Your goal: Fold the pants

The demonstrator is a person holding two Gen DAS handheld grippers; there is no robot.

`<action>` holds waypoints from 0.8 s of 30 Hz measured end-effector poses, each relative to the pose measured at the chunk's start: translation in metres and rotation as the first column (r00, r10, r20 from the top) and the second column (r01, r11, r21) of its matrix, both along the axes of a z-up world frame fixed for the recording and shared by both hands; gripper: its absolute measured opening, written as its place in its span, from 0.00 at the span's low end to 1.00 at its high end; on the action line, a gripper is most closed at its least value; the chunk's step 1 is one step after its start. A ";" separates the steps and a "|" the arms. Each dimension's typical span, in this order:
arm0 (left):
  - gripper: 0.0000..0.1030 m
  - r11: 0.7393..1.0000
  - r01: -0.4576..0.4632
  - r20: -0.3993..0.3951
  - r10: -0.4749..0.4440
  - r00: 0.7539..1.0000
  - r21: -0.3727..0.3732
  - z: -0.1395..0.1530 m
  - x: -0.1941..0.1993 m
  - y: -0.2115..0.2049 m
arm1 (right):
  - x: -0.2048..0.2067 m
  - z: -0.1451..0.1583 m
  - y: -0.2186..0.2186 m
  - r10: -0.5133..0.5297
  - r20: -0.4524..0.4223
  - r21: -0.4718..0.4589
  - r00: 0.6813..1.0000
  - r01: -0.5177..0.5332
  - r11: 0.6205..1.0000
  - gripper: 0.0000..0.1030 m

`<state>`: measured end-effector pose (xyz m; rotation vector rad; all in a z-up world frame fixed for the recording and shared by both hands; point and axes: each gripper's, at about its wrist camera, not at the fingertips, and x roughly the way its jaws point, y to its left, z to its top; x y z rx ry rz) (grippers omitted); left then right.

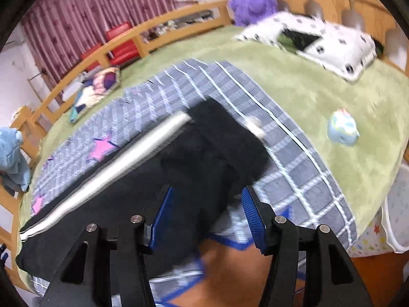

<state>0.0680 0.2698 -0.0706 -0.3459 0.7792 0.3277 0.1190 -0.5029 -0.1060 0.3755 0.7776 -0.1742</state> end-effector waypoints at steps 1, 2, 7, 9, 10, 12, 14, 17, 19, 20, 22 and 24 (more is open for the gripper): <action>0.77 1.000 0.007 0.000 -0.007 1.000 0.005 -0.002 0.005 0.003 | 0.008 0.007 0.014 0.014 0.013 0.001 1.000 -0.014 1.000 0.54; 0.77 1.000 0.008 0.001 -0.008 1.000 0.012 -0.004 0.010 0.006 | 0.007 0.013 0.027 0.027 0.024 0.002 0.999 -0.028 1.000 0.54; 0.75 1.000 0.015 -0.014 -0.015 1.000 0.004 -0.028 0.051 0.034 | 0.024 0.017 0.099 0.099 0.028 0.010 0.995 -0.099 0.995 0.54; 0.73 0.999 0.036 -0.032 -0.037 0.999 -0.022 -0.037 0.070 0.046 | 0.028 0.013 0.128 0.121 0.020 -0.003 0.993 -0.120 0.993 0.54; 0.67 0.998 0.052 -0.044 -0.054 0.998 -0.036 -0.043 0.080 0.051 | 0.030 0.011 0.139 0.130 0.017 -0.003 0.991 -0.130 0.991 0.54; 0.61 0.996 0.075 -0.061 -0.078 0.995 -0.047 -0.052 0.098 0.059 | 0.035 0.006 0.164 0.155 0.016 0.007 0.988 -0.156 0.988 0.54; 0.61 0.997 0.073 -0.072 -0.075 0.995 -0.030 -0.059 0.110 0.066 | 0.038 0.002 0.183 0.170 0.022 0.020 0.985 -0.170 0.985 0.54; 0.61 0.999 0.029 -0.110 -0.034 0.993 -0.042 -0.075 0.127 0.082 | 0.041 -0.002 0.207 0.167 0.057 0.098 0.984 -0.172 0.980 0.54; 0.49 0.986 0.078 -0.119 -0.096 0.988 -0.146 -0.086 0.135 0.086 | 0.045 -0.005 0.216 0.177 0.077 0.140 0.981 -0.186 0.972 0.54; 0.31 0.982 0.096 -0.128 -0.118 0.985 -0.160 -0.088 0.139 0.085 | 0.046 -0.006 0.222 0.182 0.079 0.139 0.980 -0.191 0.972 0.54; 0.19 0.987 0.134 -0.157 -0.147 0.977 -0.092 -0.090 0.145 0.077 | 0.050 -0.010 0.238 0.203 0.069 0.090 0.977 -0.208 0.974 0.54; 0.18 0.985 0.163 -0.104 -0.169 0.980 -0.063 -0.078 0.142 0.075 | 0.053 -0.018 0.246 0.218 0.038 0.067 0.975 -0.220 0.973 0.54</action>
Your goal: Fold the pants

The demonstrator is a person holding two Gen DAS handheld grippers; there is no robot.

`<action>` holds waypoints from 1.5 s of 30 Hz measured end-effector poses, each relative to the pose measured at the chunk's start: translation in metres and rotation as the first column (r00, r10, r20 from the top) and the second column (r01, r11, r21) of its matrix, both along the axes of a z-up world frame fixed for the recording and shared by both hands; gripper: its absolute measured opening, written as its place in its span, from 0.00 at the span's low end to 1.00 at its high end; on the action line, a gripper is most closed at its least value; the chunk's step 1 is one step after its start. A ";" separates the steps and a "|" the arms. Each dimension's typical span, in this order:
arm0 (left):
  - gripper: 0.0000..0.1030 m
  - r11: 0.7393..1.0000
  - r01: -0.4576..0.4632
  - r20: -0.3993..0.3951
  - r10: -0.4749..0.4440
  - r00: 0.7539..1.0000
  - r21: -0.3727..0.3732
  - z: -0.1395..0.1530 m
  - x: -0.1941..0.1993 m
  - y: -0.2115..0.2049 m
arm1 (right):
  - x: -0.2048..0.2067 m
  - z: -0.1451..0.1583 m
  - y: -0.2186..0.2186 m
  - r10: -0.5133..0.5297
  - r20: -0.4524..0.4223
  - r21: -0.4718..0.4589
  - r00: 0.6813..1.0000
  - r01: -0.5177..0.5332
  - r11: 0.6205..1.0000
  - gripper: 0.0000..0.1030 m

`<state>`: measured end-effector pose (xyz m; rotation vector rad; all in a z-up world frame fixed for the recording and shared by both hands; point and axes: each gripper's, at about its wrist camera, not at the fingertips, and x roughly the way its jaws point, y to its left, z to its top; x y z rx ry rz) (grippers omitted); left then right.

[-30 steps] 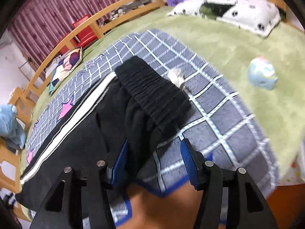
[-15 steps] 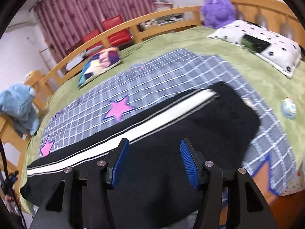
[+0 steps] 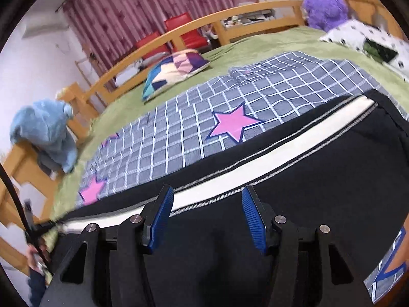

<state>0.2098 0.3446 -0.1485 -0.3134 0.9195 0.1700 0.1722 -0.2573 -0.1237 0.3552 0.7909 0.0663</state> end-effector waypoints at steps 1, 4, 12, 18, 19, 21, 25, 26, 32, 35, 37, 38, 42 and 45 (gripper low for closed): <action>0.18 1.000 0.001 0.041 0.000 0.999 -0.019 0.009 -0.004 0.003 | 0.000 -0.002 0.000 0.000 -0.008 -0.003 1.000 0.000 1.000 0.54; 0.18 0.992 0.018 0.163 0.002 0.987 -0.122 0.037 -0.012 0.019 | -0.003 -0.005 -0.003 -0.022 -0.010 -0.032 1.000 0.022 0.999 0.54; 0.22 0.994 -0.067 -0.032 0.065 0.997 -0.086 -0.017 0.028 0.021 | 0.003 -0.010 -0.010 -0.029 -0.037 -0.054 0.999 0.027 0.998 0.54; 0.63 0.996 -0.090 -0.046 0.091 0.995 0.009 -0.003 0.003 0.012 | 0.048 -0.003 0.017 0.169 -0.059 -0.215 0.984 -0.178 0.960 0.59; 0.65 0.996 -0.086 -0.042 0.087 0.995 0.030 0.001 -0.004 0.007 | 0.058 -0.004 0.023 0.201 -0.064 -0.237 0.978 -0.210 0.948 0.61; 0.70 0.995 -0.088 -0.034 0.090 0.995 0.053 0.007 -0.015 0.000 | 0.081 -0.010 0.034 0.266 -0.084 -0.260 0.960 -0.279 0.924 0.63; 0.71 0.996 -0.080 -0.030 0.081 0.996 0.049 0.010 -0.031 -0.011 | 0.127 -0.029 0.063 0.393 -0.118 -0.269 0.912 -0.411 0.871 0.63; 0.71 0.996 -0.080 -0.031 0.081 0.996 0.045 0.010 -0.035 -0.013 | 0.134 -0.031 0.071 0.427 -0.118 -0.264 0.897 -0.443 0.857 0.63; 0.71 0.996 -0.075 -0.058 0.077 0.995 0.045 0.005 -0.046 -0.021 | 0.155 -0.074 0.129 0.592 -0.280 -0.275 0.756 -0.654 0.705 0.21; 0.71 0.996 -0.079 -0.065 0.082 0.995 0.047 0.003 -0.052 -0.021 | 0.141 -0.067 0.136 0.623 -0.235 -0.347 0.746 -0.663 0.664 0.04; 0.71 0.996 -0.082 -0.066 0.084 0.994 0.040 0.004 -0.055 -0.020 | 0.137 -0.058 0.131 0.610 -0.181 -0.343 0.772 -0.631 0.696 0.03; 0.71 0.995 -0.088 -0.065 0.090 0.994 0.039 0.004 -0.056 -0.019 | 0.137 -0.050 0.126 0.600 -0.142 -0.330 0.787 -0.609 0.721 0.03; 0.71 0.994 -0.105 -0.048 0.107 0.993 0.036 0.009 -0.056 -0.017 | 0.145 -0.039 0.121 0.552 -0.078 -0.291 0.830 -0.548 0.784 0.03; 0.71 0.993 -0.115 -0.053 0.116 0.992 0.035 0.009 -0.054 -0.016 | 0.160 -0.072 0.134 0.532 -0.202 -0.313 0.822 -0.569 0.760 0.04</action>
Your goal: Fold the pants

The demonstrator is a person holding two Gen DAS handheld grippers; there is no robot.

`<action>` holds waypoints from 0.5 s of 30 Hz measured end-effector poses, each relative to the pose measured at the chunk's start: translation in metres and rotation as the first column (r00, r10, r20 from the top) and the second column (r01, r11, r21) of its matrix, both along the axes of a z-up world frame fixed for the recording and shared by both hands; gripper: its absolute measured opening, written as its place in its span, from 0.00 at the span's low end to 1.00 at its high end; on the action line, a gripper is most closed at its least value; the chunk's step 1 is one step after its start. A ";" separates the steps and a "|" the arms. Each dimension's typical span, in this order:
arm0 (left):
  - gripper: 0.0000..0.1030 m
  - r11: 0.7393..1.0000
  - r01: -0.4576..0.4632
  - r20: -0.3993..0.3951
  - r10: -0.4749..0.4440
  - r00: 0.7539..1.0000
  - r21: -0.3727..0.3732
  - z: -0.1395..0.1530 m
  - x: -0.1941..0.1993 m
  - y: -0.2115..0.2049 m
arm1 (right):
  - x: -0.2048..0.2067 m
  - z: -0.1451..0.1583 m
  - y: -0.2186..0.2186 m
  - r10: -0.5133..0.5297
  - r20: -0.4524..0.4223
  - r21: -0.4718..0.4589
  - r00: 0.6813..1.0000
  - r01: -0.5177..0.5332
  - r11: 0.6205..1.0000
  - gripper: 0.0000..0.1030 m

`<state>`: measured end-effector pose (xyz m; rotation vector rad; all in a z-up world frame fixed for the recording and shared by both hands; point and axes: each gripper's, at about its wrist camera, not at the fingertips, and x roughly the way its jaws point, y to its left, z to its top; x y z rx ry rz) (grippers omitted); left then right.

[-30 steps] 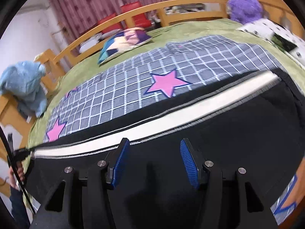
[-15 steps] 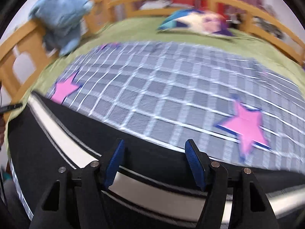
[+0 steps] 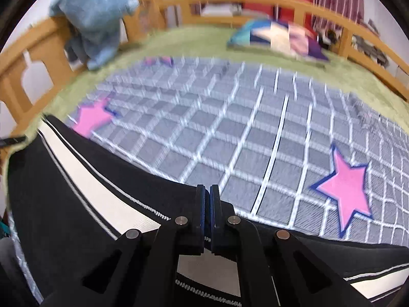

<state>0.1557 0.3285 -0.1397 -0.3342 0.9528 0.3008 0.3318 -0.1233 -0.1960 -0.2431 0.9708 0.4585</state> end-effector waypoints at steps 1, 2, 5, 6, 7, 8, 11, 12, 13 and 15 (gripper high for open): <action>0.71 1.000 -0.002 -0.001 0.002 1.000 0.000 0.000 0.000 0.000 | 0.001 -0.005 0.001 -0.008 0.007 -0.014 1.000 0.008 1.000 0.05; 0.71 1.000 -0.003 -0.001 0.003 1.000 0.002 0.000 -0.002 0.000 | -0.001 -0.003 0.002 -0.019 0.027 -0.008 0.999 0.019 1.000 0.06; 0.71 1.000 0.001 0.009 -0.001 1.000 0.025 0.005 -0.013 0.000 | -0.003 0.010 -0.002 -0.076 0.007 0.020 0.997 0.075 0.997 0.21; 0.71 0.999 0.001 0.012 -0.002 1.000 0.032 0.006 -0.016 0.000 | -0.007 0.018 -0.003 -0.086 0.019 0.040 0.996 0.085 0.996 0.21; 0.71 0.999 0.001 0.017 -0.001 1.000 0.045 0.008 -0.021 0.001 | -0.014 0.027 -0.002 -0.075 0.036 0.058 0.997 0.072 0.996 0.21; 0.71 0.998 -0.002 0.023 0.001 1.000 0.055 0.009 -0.027 0.001 | -0.021 0.033 0.000 -0.059 0.050 0.059 0.997 0.056 0.997 0.23; 0.71 0.999 -0.014 0.042 0.012 0.999 0.043 0.012 -0.041 0.002 | -0.044 0.036 0.013 -0.045 0.109 0.014 0.993 0.044 0.999 0.33; 0.71 1.000 -0.012 0.056 0.011 0.998 0.020 0.012 -0.047 0.001 | -0.046 0.023 0.020 -0.046 0.076 -0.016 0.996 0.048 0.999 0.33; 0.71 1.000 -0.014 0.061 0.013 0.998 0.013 0.011 -0.050 0.000 | -0.045 0.012 0.022 -0.052 0.035 -0.046 0.998 0.054 0.997 0.33; 0.71 1.000 -0.024 0.049 0.023 0.999 0.019 0.005 -0.057 -0.002 | -0.047 -0.005 0.027 -0.089 0.041 -0.076 0.995 0.092 0.993 0.33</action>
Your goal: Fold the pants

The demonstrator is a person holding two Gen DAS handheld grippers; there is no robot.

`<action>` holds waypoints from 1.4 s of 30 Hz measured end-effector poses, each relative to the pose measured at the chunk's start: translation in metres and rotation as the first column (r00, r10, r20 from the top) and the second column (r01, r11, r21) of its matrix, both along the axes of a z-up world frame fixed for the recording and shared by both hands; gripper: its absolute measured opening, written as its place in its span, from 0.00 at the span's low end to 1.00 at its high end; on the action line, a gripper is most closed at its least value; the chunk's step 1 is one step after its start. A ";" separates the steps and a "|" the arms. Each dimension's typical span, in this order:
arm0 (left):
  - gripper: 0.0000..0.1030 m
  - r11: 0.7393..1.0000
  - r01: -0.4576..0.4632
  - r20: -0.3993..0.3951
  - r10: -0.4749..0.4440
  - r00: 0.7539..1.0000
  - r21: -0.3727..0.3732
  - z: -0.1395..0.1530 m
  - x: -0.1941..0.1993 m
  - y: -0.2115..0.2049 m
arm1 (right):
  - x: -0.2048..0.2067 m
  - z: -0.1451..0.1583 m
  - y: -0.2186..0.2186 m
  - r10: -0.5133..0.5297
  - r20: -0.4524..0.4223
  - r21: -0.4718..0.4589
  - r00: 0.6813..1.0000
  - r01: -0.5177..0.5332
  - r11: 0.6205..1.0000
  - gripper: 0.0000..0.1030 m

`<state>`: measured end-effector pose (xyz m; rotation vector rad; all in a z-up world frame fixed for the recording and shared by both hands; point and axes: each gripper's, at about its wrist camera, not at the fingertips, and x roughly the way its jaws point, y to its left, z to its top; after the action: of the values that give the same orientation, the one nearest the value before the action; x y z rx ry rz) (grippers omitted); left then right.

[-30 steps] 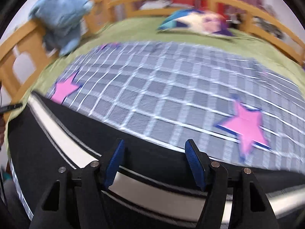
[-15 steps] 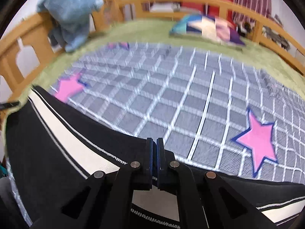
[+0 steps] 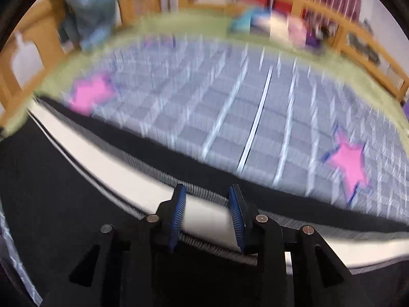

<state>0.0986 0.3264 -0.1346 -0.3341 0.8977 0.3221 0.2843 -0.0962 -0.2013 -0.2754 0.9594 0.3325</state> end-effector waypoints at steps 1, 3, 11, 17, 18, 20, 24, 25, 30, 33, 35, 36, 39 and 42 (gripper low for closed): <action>0.71 1.000 0.001 -0.021 -0.001 1.000 -0.001 -0.005 -0.001 0.000 | -0.003 0.003 0.001 -0.005 0.014 -0.008 1.000 0.005 1.000 0.33; 0.71 1.000 -0.008 -0.119 0.010 0.993 0.018 -0.021 -0.001 0.001 | -0.007 0.017 0.002 -0.016 -0.024 -0.018 1.000 0.016 1.000 0.33; 0.71 0.987 -0.112 -0.034 0.109 0.993 -0.118 -0.015 -0.072 0.035 | -0.095 0.078 -0.033 -0.115 0.122 0.142 0.986 0.097 0.985 0.59; 0.69 0.956 -0.060 0.047 0.077 0.996 -0.286 -0.041 -0.078 0.030 | -0.120 0.070 -0.068 -0.223 0.075 0.277 0.972 0.194 0.941 0.58; 0.69 0.952 -0.063 0.066 0.086 0.994 -0.300 -0.043 -0.073 0.028 | -0.123 0.069 -0.070 -0.236 0.064 0.268 0.970 0.211 0.940 0.52; 0.69 0.929 -0.062 0.109 0.109 0.988 -0.365 -0.052 -0.064 0.031 | -0.128 0.068 -0.078 -0.276 0.061 0.263 0.959 0.252 0.931 0.47; 0.69 0.869 -0.119 0.134 0.206 0.969 -0.480 -0.070 -0.053 0.046 | -0.135 0.070 -0.089 -0.278 0.034 0.285 0.960 0.257 0.924 0.47; 0.68 0.857 -0.133 0.132 0.227 0.965 -0.497 -0.073 -0.052 0.049 | -0.138 0.072 -0.090 -0.276 0.038 0.288 0.960 0.254 0.923 0.47; 0.31 0.826 -0.202 0.098 0.295 0.950 -0.526 -0.077 -0.046 0.060 | -0.148 0.078 -0.090 -0.261 0.076 0.303 0.962 0.228 0.926 0.47; 0.25 0.846 -0.202 0.122 0.297 0.947 -0.493 -0.060 -0.048 0.054 | -0.149 0.077 -0.097 -0.259 0.066 0.310 0.964 0.227 0.923 0.47; 0.25 0.924 -0.196 0.147 0.255 0.956 -0.328 -0.027 -0.042 0.029 | -0.149 0.077 -0.104 -0.259 0.051 0.326 0.965 0.229 0.917 0.46; 0.25 0.950 -0.187 0.157 0.231 0.960 -0.251 -0.010 -0.038 0.017 | -0.150 0.077 -0.108 -0.265 0.049 0.333 0.963 0.235 0.913 0.45; 0.23 0.988 -0.121 0.200 0.138 0.970 -0.093 0.034 -0.024 -0.027 | -0.151 0.075 -0.125 -0.290 0.036 0.368 0.956 0.257 0.894 0.44; 0.21 0.999 -0.020 0.237 0.027 0.971 -0.032 0.069 -0.011 -0.072 | -0.154 0.074 -0.138 -0.298 0.021 0.379 0.954 0.269 0.885 0.44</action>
<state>0.0874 0.2543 -0.0655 -0.4021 0.6638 0.2840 0.1302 -0.2339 -0.1272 0.2005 0.8247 0.2255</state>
